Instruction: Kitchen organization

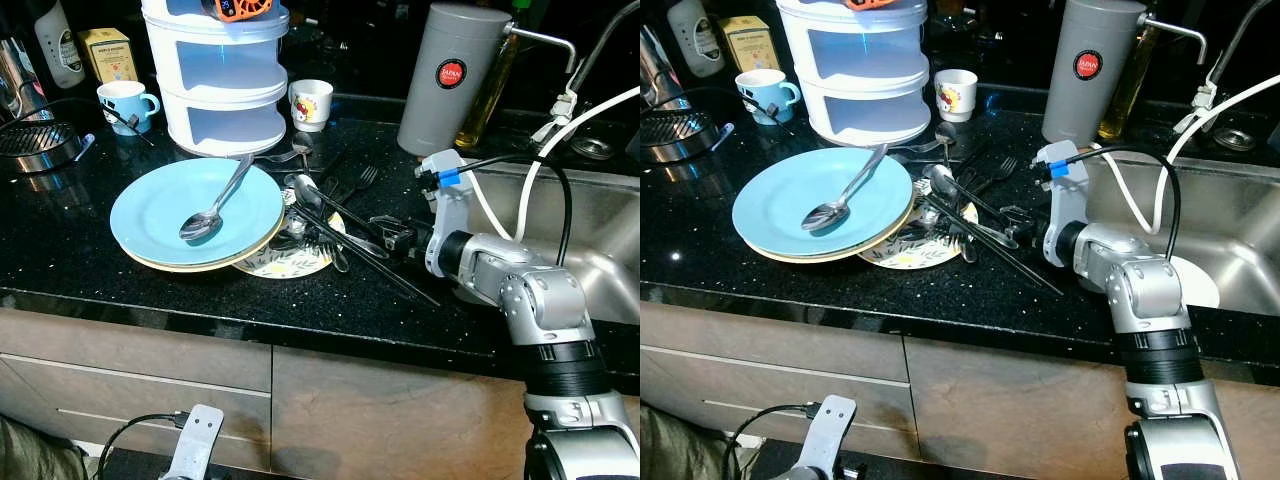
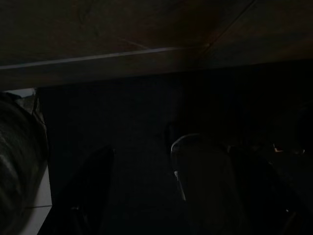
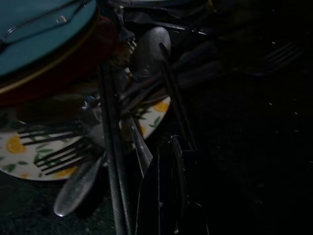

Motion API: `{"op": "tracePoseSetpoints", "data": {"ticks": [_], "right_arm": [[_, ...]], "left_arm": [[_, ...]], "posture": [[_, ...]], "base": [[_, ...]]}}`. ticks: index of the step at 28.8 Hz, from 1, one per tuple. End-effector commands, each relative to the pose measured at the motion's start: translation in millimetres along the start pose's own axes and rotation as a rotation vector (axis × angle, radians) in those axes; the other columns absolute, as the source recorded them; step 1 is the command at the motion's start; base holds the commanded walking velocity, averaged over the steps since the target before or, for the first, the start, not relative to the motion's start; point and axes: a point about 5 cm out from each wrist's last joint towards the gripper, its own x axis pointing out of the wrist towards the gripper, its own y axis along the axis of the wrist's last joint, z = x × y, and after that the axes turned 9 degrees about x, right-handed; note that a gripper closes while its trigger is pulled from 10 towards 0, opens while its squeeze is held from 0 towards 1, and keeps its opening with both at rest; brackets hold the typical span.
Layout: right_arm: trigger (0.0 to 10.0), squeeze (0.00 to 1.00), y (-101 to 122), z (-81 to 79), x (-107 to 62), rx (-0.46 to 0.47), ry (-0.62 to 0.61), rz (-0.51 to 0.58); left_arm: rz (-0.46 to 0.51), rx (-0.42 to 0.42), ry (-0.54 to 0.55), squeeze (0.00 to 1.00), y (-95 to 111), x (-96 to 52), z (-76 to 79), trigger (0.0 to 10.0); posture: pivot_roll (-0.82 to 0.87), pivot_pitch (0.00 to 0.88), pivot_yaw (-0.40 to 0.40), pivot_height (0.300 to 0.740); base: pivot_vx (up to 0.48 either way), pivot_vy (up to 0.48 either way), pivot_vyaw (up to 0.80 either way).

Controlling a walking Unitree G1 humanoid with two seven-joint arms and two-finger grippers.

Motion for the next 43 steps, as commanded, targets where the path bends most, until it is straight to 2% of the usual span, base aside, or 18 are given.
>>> {"op": "tracePoseSetpoints", "data": {"ticks": [1, 2, 3, 4, 5, 7, 10, 11, 12, 28, 33, 34, 37, 38, 43], "right_arm": [[10.0, 0.00, 5.2, 0.4, -1.8, -0.041, -0.015, 0.007], [10.0, 0.00, 4.4, 1.1, -1.9, -0.058, -0.021, 0.001], [10.0, 0.09, 3.7, 1.5, -1.8, -0.063, -0.025, -0.001], [10.0, 0.66, 3.0, 1.8, -1.8, -0.064, -0.027, -0.001], [10.0, 0.98, 1.8, 1.8, -1.7, -0.072, -0.027, -0.007], [10.0, 1.00, 1.6, 2.3, -1.6, -0.074, -0.038, -0.005], [10.0, 1.00, 2.2, 4.3, -1.6, -0.080, -0.060, -0.002], [10.0, 0.94, 1.7, 6.7, -2.0, -0.085, -0.078, -0.013], [10.0, 0.00, 0.3, 7.4, -2.4, -0.084, -0.077, -0.028], [10.0, 0.00, -21.8, 16.5, -5.0, -0.066, -0.135, -0.171], [10.0, 0.00, -25.6, 16.1, -3.2, 0.016, -0.143, -0.179], [2.1, 0.00, -26.1, 15.9, -3.1, 0.020, -0.139, -0.183], [2.1, 0.00, -26.7, 16.3, -3.3, 0.027, -0.140, -0.185], [0.0, 0.00, -27.0, 16.9, -3.5, 0.030, -0.143, -0.187], [0.0, 0.00, -26.4, 17.0, -3.4, 0.036, -0.145, -0.183]], "left_arm": [[-0.022, -0.004, -0.005, 0.00, -3.7, 0.0, 2.1, 10.0], [-0.023, -0.003, -0.005, 0.00, -4.3, -0.1, 2.1, 10.0], [-0.025, -0.003, -0.004, 0.00, -4.9, -0.2, 1.9, 10.0], [-0.027, -0.002, -0.004, 0.00, -5.7, -0.4, 1.6, 10.0], [-0.029, -0.002, -0.004, 0.00, -6.4, -0.6, 1.2, 10.0], [-0.033, -0.002, -0.002, 0.00, -8.5, -1.2, -0.4, 10.0], [-0.036, -0.003, 0.000, 0.00, -10.4, -1.9, -2.0, 10.0], [-0.039, -0.003, 0.001, 0.00, -11.9, -2.3, -3.1, 10.0], [-0.040, -0.004, 0.002, 0.00, -12.6, -2.6, -3.6, 10.0], [-0.049, -0.008, 0.006, 0.00, -17.1, -3.7, -4.9, 10.0], [-0.051, -0.007, 0.007, 0.00, -17.5, -3.8, -4.9, 10.0], [-0.051, -0.007, 0.007, 0.00, -17.7, -3.8, -4.9, 10.0], [-0.051, -0.008, 0.007, 0.00, -17.8, -3.8, -4.8, 10.0], [-0.052, -0.009, 0.007, 0.00, -17.9, -3.8, -4.7, 10.0], [-0.052, -0.009, 0.007, 0.00, -17.7, -3.6, -3.7, 10.0]], "posture": [[0.02, 0.000, -0.033, 0.740], [0.02, 0.000, -0.033, 0.740], [0.02, 0.000, -0.033, 0.740], [0.02, 0.000, -0.034, 0.740], [0.02, 0.000, -0.034, 0.740], [0.02, 0.000, -0.034, 0.740], [0.02, 0.000, -0.034, 0.740], [0.02, 0.000, -0.034, 0.740], [0.02, 0.000, -0.034, 0.740], [0.02, 0.000, -0.037, 0.740], [0.02, 0.000, -0.037, 0.740], [0.02, 0.000, -0.037, 0.740], [0.02, 0.000, -0.040, 0.740], [0.02, 0.000, -0.040, 0.740], [0.02, 0.000, -0.040, 0.740]], "base": [[0.000, 0.000, 0.00], [0.000, 0.000, 0.00], [0.000, 0.000, 0.00], [0.000, 0.000, 0.00], [0.000, 0.000, 0.00], [0.000, 0.000, 0.00], [0.000, 0.000, 0.00], [0.000, 0.000, 0.00], [0.000, 0.000, 0.00], [0.000, 0.000, 0.00], [0.000, 0.000, 0.00], [0.000, 0.000, 0.00], [0.000, 0.000, 0.00], [0.000, 0.000, 0.00], [0.000, 0.000, 0.00]]}}
